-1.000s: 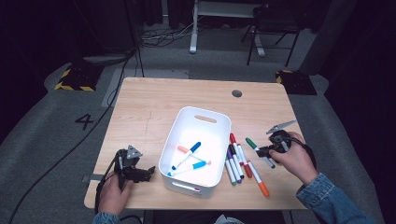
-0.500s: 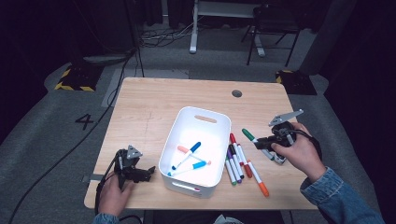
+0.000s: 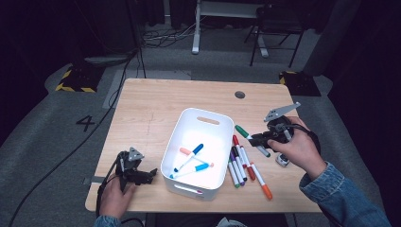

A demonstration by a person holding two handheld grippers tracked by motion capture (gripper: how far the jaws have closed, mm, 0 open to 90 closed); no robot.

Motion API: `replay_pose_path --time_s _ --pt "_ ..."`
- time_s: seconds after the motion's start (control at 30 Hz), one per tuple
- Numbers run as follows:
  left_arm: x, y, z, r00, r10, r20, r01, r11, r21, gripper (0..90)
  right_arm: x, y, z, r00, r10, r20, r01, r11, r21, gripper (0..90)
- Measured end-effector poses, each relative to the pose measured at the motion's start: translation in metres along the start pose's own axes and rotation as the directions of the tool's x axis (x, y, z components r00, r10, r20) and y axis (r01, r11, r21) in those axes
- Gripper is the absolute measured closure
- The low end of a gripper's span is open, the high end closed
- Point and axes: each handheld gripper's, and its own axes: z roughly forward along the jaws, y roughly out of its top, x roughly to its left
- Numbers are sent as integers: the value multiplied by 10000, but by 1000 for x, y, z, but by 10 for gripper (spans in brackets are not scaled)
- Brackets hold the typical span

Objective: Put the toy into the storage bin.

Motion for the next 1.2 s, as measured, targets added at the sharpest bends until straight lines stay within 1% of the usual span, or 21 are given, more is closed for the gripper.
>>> replay_pose_path --time_s 0.03,0.07,0.1,0.13,0.17,0.23,0.37,0.47,0.67,0.7,0.77,0.83,0.87,0.9,0.93,0.97,1.07,1.2 --pt "0 0 0 10000 1 1 -1 10000 -2 0 1 3 1 9998 -167 -69 167 9999 -38 770" --pt "0 0 0 10000 -22 23 22 10000 9 0 4 7 3 9998 -208 -38 208 9998 13 770" --pt "0 0 0 10000 -21 28 21 10000 11 0 6 9 3 9997 -200 -109 201 9998 35 770" --pt "0 0 0 10000 -19 22 19 10000 14 0 7 12 5 9994 -308 -127 308 9995 5 770" --pt "-1 0 0 10000 -42 43 42 10000 8 0 9 15 6 9994 -286 -170 286 9996 44 770" --pt "-1 0 0 10000 19 -24 -19 10000 34 0 12 21 9 9987 -458 -230 459 9989 45 770" --pt "-1 1 1 9999 88 98 -88 10000 29 0 19 33 15 9969 -692 -375 693 9976 21 770" --pt "-2 1 1 9998 142 104 -142 9999 26 0 24 42 20 9954 -840 -460 842 9964 26 770" --pt "-2 2 1 9998 197 80 -197 9998 25 0 32 56 30 9937 -926 -631 932 9956 64 770" --pt "-2 2 1 9998 193 86 -193 9998 28 0 33 58 31 9932 -999 -599 1006 9949 90 770" --pt "-2 2 1 9998 195 96 -196 9998 27 0 36 62 35 9919 -1050 -708 1057 9944 58 770" --pt "-2 2 1 9998 193 87 -193 9998 26 0 39 67 38 9899 -1212 -731 1214 9926 -19 770" --pt "-2 2 1 9998 195 94 -195 9998 27 0 40 68 39 9898 -1197 -770 1198 9928 -31 770" --pt "-2 2 1 9998 198 74 -199 9998 29 0 41 70 41 9890 -1259 -772 1259 9920 -52 770" --pt "-2 2 1 9998 199 68 -199 9998 28 0 41 71 42 9891 -1214 -827 1211 9926 -98 770" --pt "-2 2 1 9998 194 66 -194 9998 30 0 42 72 43 9887 -1270 -803 1266 9919 -91 770" --pt "-2 2 2 9998 195 62 -196 9998 28 0 44 75 49 9877 -1228 -969 1227 9924 -69 771" --pt "-2 2 2 9998 198 64 -198 9998 28 0 45 78 56 9860 -1290 -1056 1294 9916 -31 770"
